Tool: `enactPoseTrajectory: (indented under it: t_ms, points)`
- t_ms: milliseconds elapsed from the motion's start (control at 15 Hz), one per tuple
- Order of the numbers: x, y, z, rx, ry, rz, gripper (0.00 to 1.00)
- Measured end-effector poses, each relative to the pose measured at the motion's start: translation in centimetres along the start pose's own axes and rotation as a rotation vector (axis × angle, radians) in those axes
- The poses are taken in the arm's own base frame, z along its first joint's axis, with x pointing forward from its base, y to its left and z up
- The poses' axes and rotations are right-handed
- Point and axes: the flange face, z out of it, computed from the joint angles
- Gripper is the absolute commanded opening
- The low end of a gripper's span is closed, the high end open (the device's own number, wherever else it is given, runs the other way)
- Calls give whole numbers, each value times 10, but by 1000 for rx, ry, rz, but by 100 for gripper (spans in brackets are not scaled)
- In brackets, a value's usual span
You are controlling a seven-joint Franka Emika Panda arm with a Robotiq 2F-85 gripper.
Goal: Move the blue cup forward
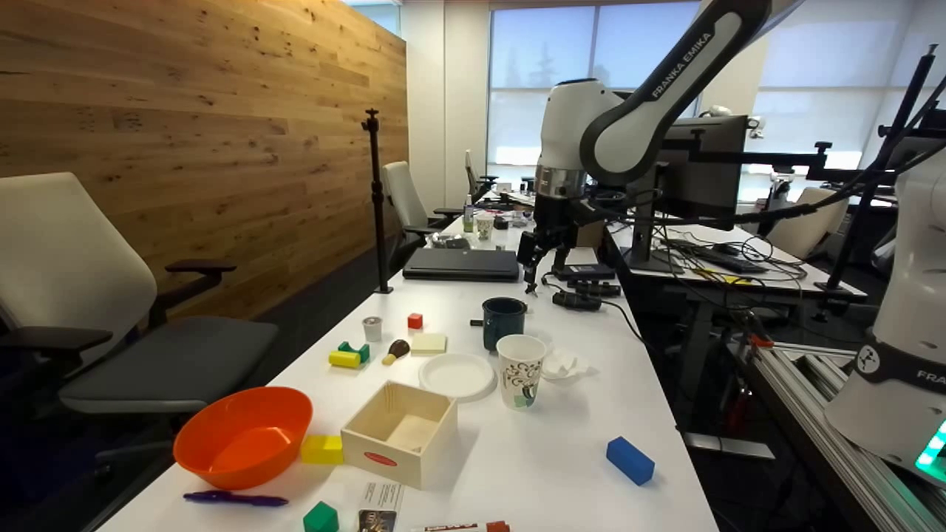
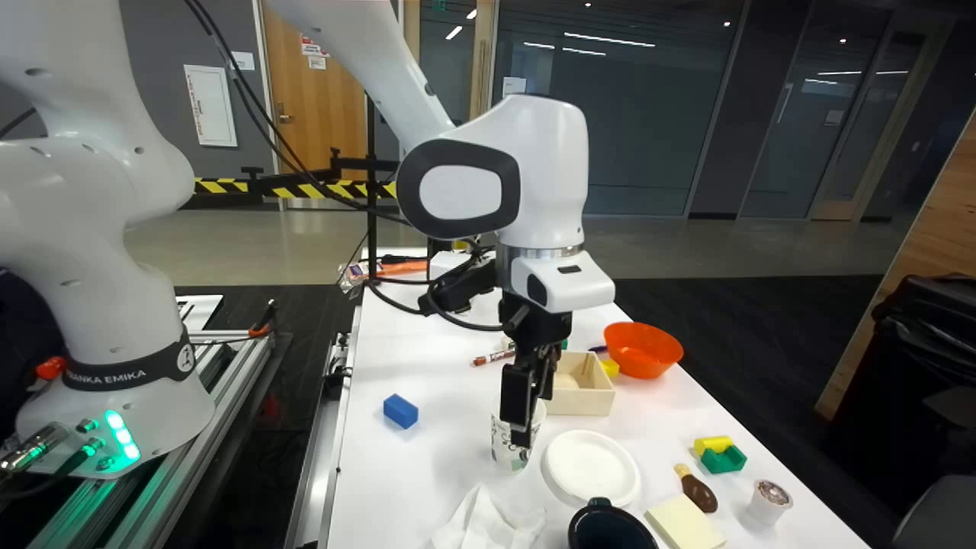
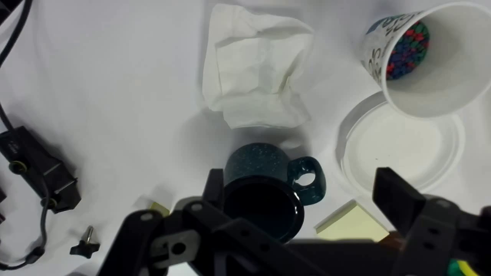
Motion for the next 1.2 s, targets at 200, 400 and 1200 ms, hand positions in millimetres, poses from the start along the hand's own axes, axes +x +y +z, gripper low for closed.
enactPoseTrajectory:
  t_ms: [200,400,1200]
  points:
    - [13,-11,28,36,-55,9,100]
    - [36,-23,54,48,-73,40,100]
    - [110,-31,104,57,-39,147,100]
